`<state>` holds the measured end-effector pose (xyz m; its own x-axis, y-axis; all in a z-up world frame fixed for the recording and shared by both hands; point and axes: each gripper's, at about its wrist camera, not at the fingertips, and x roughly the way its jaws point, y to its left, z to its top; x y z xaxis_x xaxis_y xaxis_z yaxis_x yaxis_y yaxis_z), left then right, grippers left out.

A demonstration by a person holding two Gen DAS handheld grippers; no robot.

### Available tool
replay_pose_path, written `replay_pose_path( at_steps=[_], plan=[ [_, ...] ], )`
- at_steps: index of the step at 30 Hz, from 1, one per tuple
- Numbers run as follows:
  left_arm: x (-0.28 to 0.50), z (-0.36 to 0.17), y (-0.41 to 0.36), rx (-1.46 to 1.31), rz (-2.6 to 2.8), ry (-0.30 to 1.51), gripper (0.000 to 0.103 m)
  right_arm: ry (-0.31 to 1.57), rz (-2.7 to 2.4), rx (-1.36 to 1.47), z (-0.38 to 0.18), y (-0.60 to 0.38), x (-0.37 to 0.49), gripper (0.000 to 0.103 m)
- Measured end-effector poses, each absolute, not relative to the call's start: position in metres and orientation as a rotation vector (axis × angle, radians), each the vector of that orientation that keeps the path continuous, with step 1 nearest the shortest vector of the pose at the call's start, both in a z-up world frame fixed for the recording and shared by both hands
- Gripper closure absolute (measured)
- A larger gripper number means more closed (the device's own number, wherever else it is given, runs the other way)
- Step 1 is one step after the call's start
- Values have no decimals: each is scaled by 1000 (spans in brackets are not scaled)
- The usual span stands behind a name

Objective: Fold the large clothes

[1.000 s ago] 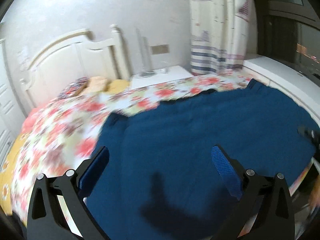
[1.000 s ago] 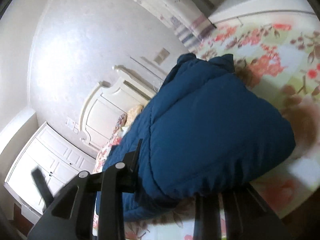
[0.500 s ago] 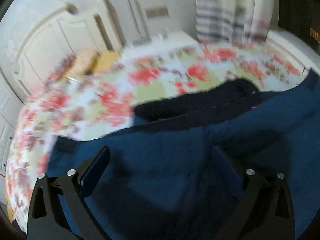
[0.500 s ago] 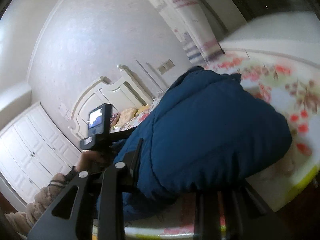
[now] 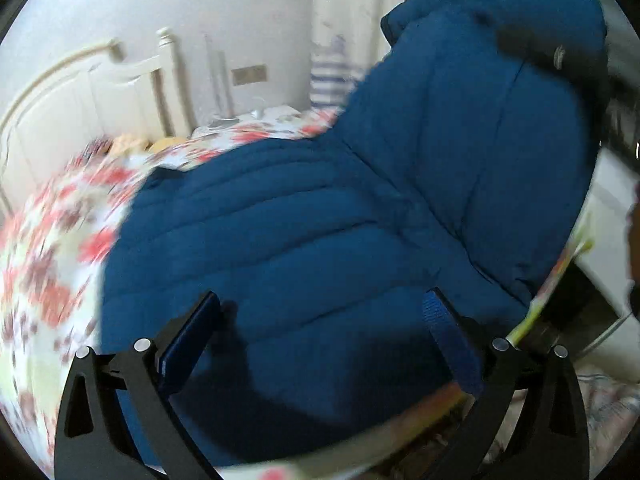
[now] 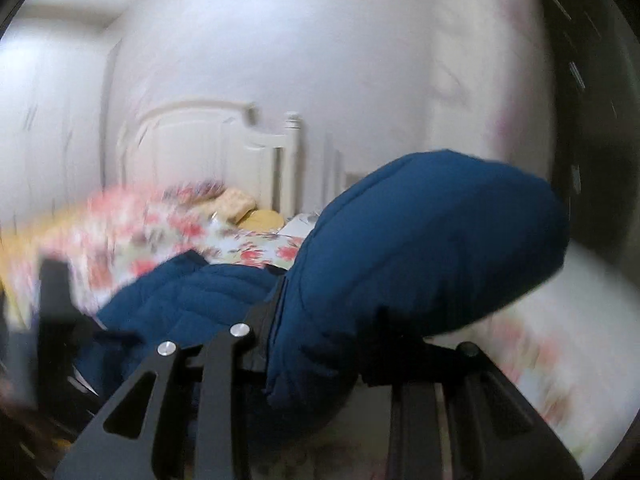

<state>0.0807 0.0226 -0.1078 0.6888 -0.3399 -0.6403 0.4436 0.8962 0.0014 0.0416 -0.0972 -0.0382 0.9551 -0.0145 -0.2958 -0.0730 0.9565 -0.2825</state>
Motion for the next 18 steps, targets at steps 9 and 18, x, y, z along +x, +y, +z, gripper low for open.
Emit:
replay_pose_path(
  at_steps=[9,18],
  plan=[
    [83,-88,247,-503,-324,627,5,266,124,-1329,-193,120,42,70],
    [149,-111,212,-661,-683,791,5,205,87,-1356,-203,113,32,70]
  ],
)
